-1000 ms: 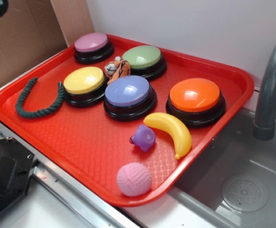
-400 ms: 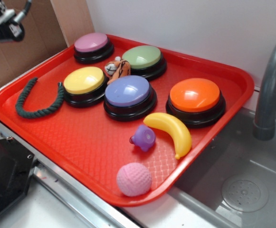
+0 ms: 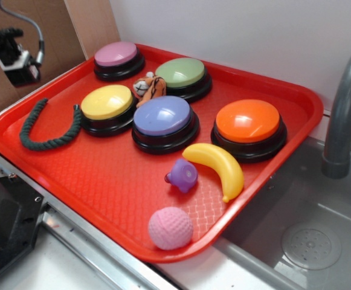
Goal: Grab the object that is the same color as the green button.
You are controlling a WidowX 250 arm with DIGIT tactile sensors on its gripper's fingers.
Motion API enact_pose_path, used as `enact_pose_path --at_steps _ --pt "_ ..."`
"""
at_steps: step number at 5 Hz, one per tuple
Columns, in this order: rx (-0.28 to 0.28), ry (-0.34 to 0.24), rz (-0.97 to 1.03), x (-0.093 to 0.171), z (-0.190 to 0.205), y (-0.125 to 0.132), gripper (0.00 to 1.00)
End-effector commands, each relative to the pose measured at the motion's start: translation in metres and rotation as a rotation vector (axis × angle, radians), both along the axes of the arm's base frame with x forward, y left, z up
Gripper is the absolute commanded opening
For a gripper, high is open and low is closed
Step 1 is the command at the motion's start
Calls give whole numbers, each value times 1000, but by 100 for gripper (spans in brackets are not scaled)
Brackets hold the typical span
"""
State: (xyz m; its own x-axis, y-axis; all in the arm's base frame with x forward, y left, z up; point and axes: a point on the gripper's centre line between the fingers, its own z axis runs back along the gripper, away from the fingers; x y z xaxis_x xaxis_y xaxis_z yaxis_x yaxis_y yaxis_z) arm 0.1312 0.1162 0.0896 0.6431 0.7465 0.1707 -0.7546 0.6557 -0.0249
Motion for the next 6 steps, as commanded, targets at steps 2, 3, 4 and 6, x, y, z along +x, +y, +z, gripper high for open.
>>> enact_pose_path --at_steps 2,3,4,6 --pt "39 25 144 5 -58 29 100" --pt "18 15 128 11 -68 27 100" --pt "-6 -15 108 15 -75 26 100" --pt "11 -16 104 13 -78 26 0"
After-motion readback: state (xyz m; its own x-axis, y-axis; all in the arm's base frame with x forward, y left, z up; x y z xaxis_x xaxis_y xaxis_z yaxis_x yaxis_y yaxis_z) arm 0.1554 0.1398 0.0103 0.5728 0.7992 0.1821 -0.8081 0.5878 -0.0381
